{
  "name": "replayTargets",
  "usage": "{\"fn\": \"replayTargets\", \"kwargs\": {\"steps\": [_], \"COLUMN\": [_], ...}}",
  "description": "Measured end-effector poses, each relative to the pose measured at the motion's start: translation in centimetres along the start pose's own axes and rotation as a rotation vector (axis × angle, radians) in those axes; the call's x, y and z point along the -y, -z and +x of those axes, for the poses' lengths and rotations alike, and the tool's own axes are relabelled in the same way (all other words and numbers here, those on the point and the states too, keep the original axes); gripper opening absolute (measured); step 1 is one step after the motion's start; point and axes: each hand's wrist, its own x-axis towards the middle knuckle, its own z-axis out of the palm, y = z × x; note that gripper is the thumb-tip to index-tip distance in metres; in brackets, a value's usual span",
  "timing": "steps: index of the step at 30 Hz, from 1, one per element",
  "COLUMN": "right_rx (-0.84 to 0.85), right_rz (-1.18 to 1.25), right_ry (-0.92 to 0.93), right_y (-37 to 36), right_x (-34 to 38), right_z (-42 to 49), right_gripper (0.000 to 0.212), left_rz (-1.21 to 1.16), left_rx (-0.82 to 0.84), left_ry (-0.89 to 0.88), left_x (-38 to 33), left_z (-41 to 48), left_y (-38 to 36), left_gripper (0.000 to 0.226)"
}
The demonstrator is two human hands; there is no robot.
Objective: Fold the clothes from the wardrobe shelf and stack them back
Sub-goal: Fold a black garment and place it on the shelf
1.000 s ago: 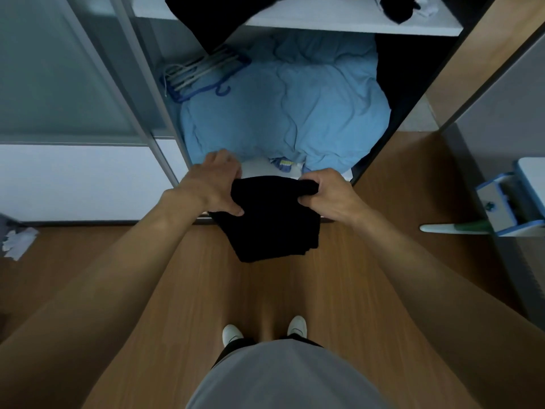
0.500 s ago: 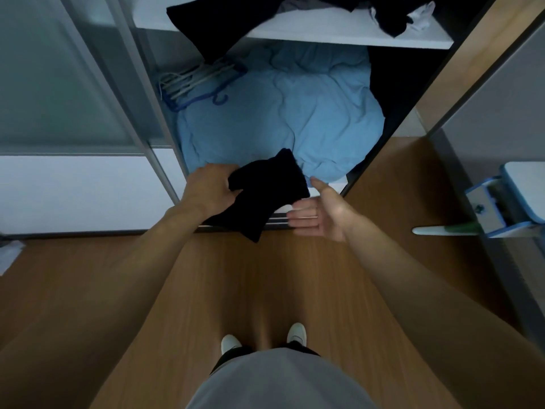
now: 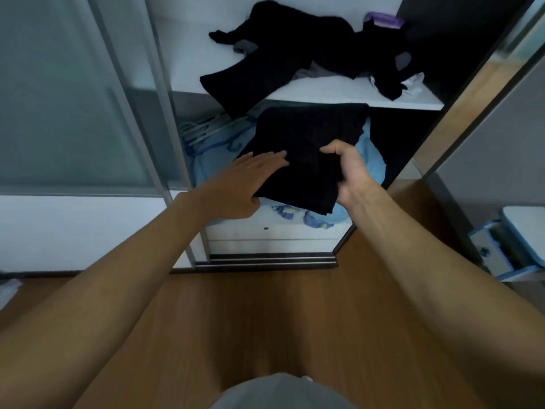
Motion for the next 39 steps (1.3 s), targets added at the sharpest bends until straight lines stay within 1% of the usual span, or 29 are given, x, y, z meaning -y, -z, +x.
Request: {"fn": "replayTargets", "kwargs": {"steps": [2, 4, 6, 9, 14, 18, 23, 28, 30, 34, 36, 39], "right_rx": [0.008, 0.010, 0.039, 0.069, 0.126, 0.211, 0.272, 0.326, 0.363, 0.401, 0.390, 0.343], "right_rz": [0.004, 0.001, 0.016, 0.039, 0.093, 0.075, 0.028, -0.056, -0.057, -0.031, -0.054, -0.114], "right_ry": [0.070, 0.147, 0.198, 0.222, 0.202, 0.157, 0.106, 0.103, 0.089, 0.040, 0.017, -0.043], "right_y": [-1.3, -2.4, -3.3, -4.5, -6.8, -8.9, -12.9, -18.5, -20.9, -24.6, -25.7, -26.5], "right_x": [1.3, 2.5, 3.5, 5.0, 7.1, 9.4, 13.0, 16.2, 16.7, 16.5, 16.1, 15.2], "right_z": [0.2, 0.5, 1.0, 2.3, 7.0, 12.0, 18.8, 24.4, 26.2, 29.7, 31.6, 33.9], "right_gripper": [0.033, 0.042, 0.044, 0.043, 0.041, 0.023, 0.021, 0.037, 0.040, 0.036, 0.035, 0.033], "left_rz": [-0.073, -0.156, -0.164, -0.096, -0.014, 0.063, 0.068, -0.026, -0.058, -0.076, -0.032, 0.022], "left_rx": [-0.016, -0.090, -0.189, -0.302, -0.410, -0.462, -0.564, -0.720, -0.730, -0.704, -0.672, -0.650], "left_ry": [0.009, 0.016, 0.010, 0.020, 0.100, 0.180, 0.403, 0.698, 0.783, 0.723, 0.710, 0.741], "left_x": [0.5, 1.0, 1.4, 2.4, 5.4, 9.3, 15.3, 20.2, 21.5, 22.7, 23.2, 24.1], "left_z": [0.4, 0.8, 1.4, 2.8, 6.0, 8.9, 12.8, 16.2, 16.4, 15.5, 15.0, 14.4], "left_y": [1.2, 2.2, 3.1, 4.4, 7.0, 8.8, 12.9, 15.1, 15.3, 14.9, 14.3, 13.7], "left_gripper": [0.090, 0.083, 0.075, 0.066, 0.058, 0.057, 0.054, 0.051, 0.053, 0.052, 0.052, 0.051]}}
